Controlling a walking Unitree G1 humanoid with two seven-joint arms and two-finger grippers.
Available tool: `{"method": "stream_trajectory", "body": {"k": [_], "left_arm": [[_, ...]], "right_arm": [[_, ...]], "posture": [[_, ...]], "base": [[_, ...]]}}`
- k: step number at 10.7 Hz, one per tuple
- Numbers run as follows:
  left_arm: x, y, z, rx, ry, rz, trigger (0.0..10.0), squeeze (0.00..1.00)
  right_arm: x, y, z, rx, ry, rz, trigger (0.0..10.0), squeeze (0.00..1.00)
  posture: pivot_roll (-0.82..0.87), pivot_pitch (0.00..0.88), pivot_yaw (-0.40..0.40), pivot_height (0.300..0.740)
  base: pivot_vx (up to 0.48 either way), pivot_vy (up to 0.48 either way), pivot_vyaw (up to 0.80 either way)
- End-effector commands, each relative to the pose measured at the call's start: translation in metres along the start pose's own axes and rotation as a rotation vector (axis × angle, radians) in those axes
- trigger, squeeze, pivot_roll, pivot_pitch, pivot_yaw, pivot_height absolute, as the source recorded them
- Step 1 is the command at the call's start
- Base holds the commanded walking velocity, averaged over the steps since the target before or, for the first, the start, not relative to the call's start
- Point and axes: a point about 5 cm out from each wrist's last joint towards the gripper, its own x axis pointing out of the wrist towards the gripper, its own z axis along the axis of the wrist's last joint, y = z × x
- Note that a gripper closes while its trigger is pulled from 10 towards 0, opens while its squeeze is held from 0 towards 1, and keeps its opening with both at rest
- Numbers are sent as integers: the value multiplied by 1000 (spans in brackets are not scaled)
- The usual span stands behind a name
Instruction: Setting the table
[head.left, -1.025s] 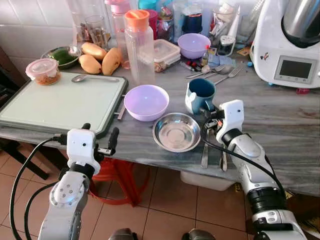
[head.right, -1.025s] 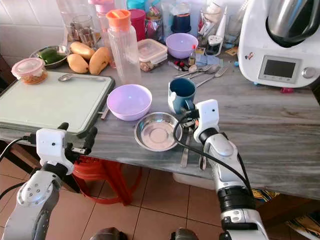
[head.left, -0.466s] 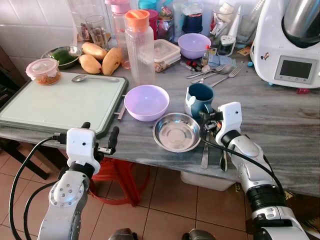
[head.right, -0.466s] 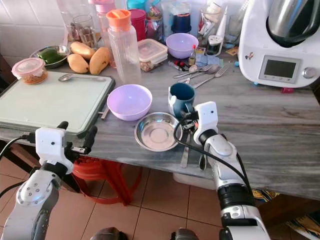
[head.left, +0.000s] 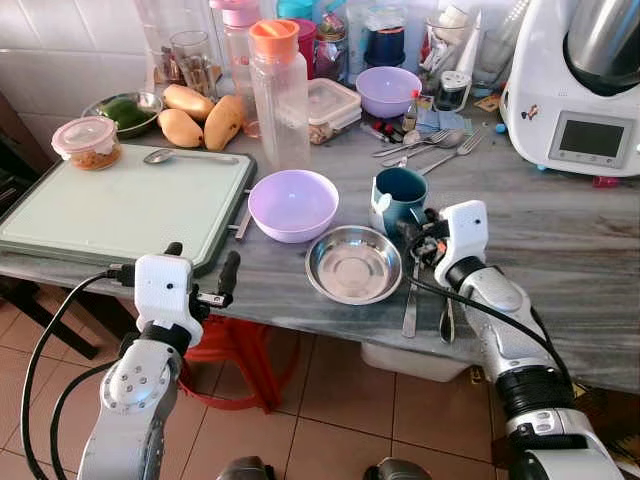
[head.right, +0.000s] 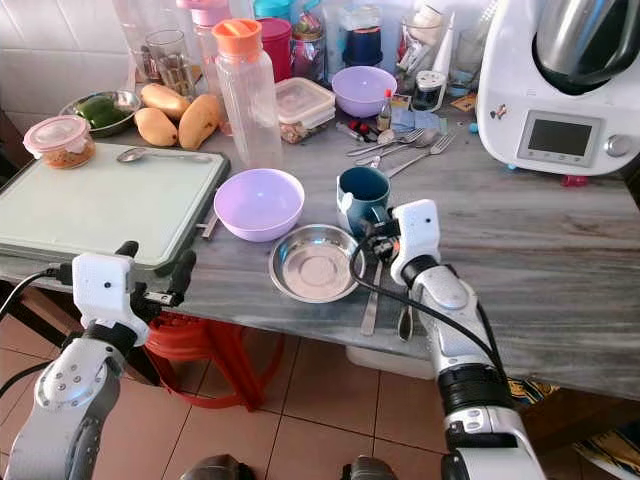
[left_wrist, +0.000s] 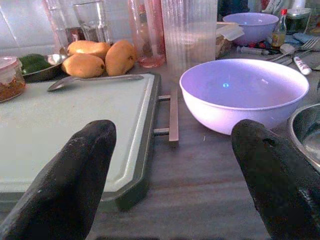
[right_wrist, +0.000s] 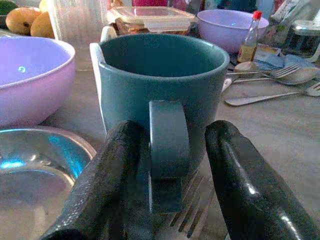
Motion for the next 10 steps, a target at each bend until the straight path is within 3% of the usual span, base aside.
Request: {"method": "stream_trajectory", "body": {"k": [1,6,10], "left_arm": [[2,-1,0,0,4,-1,10000,0],[6,-3,-1,-7,1,-6,10000,0],[10,-4,-5,-9,1,17,10000,0]], "right_arm": [[3,-3,9,-17,-33,-8,10000,1000],[-1,4,23,-97,-117,-2,10000,1000],[-4,-1,40,-120,-204,-83,10000,1000]], "posture": [[43,0,54,740],[30,0,54,740],[28,0,48,740]], "base": [[0,0,0],[0,0,0],[0,0,0]]}}
